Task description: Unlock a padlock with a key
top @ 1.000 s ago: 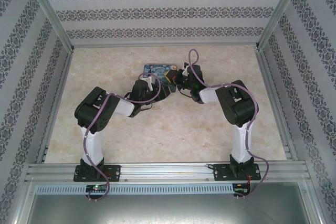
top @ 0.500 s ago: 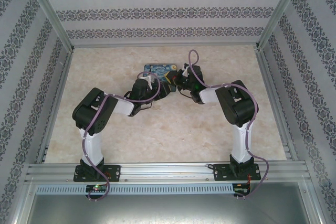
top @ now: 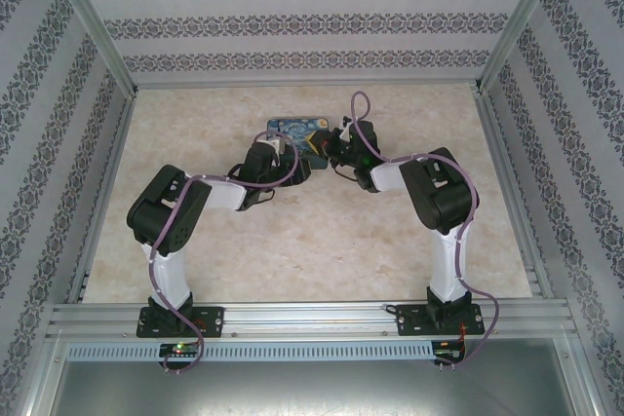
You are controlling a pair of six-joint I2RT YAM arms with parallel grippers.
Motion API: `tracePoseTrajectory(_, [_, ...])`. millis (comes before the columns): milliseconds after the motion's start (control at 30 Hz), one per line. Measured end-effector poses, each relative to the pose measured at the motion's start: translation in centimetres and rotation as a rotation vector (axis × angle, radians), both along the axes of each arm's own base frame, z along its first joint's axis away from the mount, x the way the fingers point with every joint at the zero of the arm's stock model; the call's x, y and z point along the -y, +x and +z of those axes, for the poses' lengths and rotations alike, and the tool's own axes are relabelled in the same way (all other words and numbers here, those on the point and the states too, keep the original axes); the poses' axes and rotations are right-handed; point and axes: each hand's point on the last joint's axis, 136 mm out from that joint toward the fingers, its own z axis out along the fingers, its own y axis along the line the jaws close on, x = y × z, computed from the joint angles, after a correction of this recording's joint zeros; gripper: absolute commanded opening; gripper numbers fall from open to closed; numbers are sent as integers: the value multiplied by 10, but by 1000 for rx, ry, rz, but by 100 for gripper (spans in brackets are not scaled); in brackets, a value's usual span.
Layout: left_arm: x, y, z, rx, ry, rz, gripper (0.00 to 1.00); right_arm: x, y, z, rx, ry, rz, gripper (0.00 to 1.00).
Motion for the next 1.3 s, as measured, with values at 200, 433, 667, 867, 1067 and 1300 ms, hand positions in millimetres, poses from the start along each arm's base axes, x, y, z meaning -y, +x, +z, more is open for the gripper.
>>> tracePoseTrajectory(200, [4, 2, -4, 18, 58, -78, 83, 3, 8, 0, 4, 4, -10, 0])
tracePoseTrajectory(433, [12, 11, -4, 40, 67, -127, 82, 2, 10, 0, 6, 9, -10, 0])
tracePoseTrajectory(667, [18, 20, -5, 54, 65, -149, 80, 2, 11, 0, 6, 10, -11, 0])
tracePoseTrajectory(867, [19, 23, -6, 75, 88, -166, 79, 2, 11, 0, 6, 10, -11, 0])
tracePoseTrajectory(1067, [19, 24, -9, 106, 140, -179, 79, 2, 11, 0, 6, 10, -11, 0])
tracePoseTrajectory(1300, [21, 24, -10, 117, 157, -191, 78, 2, 10, 0, 6, 10, -11, 0])
